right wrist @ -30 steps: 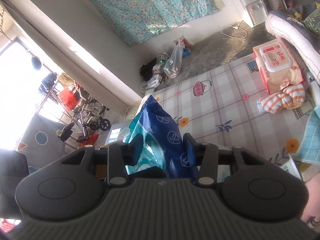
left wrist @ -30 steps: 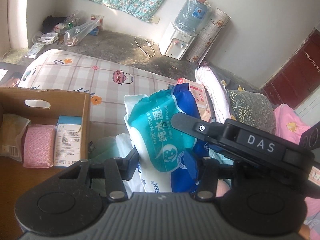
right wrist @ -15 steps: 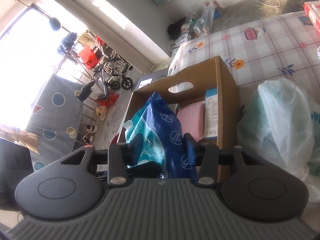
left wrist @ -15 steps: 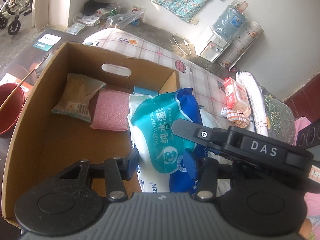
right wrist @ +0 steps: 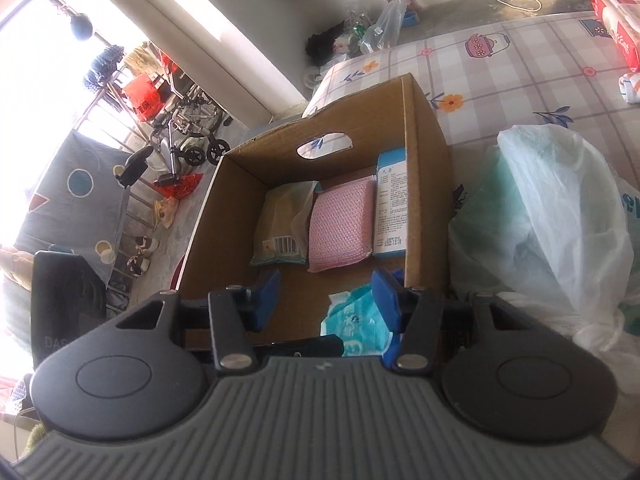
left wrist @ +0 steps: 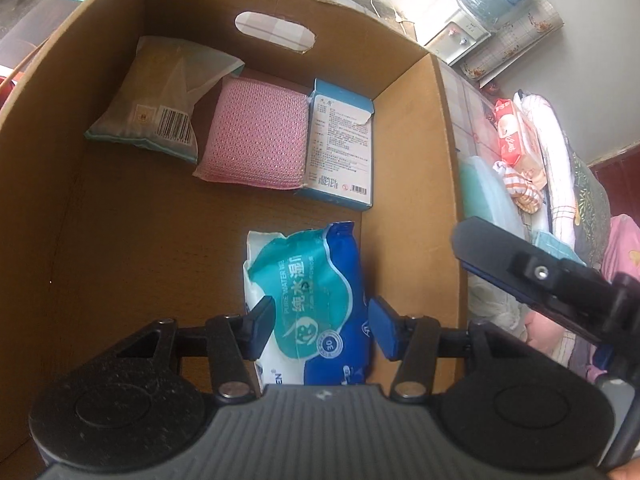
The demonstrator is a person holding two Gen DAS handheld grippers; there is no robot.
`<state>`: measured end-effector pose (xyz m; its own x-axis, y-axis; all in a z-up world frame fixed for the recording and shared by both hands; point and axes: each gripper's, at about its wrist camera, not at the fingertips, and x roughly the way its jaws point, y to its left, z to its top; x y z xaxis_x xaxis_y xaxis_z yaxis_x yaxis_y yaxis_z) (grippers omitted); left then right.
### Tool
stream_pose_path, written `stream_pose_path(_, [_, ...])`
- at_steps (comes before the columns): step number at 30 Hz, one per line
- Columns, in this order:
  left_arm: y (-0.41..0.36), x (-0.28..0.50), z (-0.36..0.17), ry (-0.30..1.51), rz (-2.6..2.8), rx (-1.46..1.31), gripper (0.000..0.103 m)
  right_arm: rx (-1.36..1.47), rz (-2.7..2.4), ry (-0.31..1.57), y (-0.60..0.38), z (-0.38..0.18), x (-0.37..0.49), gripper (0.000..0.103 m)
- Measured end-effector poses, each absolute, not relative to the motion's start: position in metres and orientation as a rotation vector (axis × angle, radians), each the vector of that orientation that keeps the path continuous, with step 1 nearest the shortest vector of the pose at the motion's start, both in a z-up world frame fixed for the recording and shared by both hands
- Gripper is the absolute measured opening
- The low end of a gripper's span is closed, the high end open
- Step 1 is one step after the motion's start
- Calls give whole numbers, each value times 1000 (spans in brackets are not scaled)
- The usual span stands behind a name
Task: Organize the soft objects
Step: 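Lower the wet-wipes pack into the box with the left gripper and open it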
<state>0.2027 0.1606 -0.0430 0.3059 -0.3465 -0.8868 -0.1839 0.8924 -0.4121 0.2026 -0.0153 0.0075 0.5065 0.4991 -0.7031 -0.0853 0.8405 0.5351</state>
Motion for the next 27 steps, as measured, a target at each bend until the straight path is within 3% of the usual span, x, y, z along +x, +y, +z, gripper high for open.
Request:
stream_pose_path(15, [160,222,-95,1468,-81,-515,59,729,386,851,-105,-10,139,52])
stream_pose_path(19, [152,227,-87,1391,-64,-488,44,757,338,803,-128,-17,114,52])
stream_pose_path(27, [154,237,-83,1317,18,-549,42,821,236,746,-166,-37,80,52])
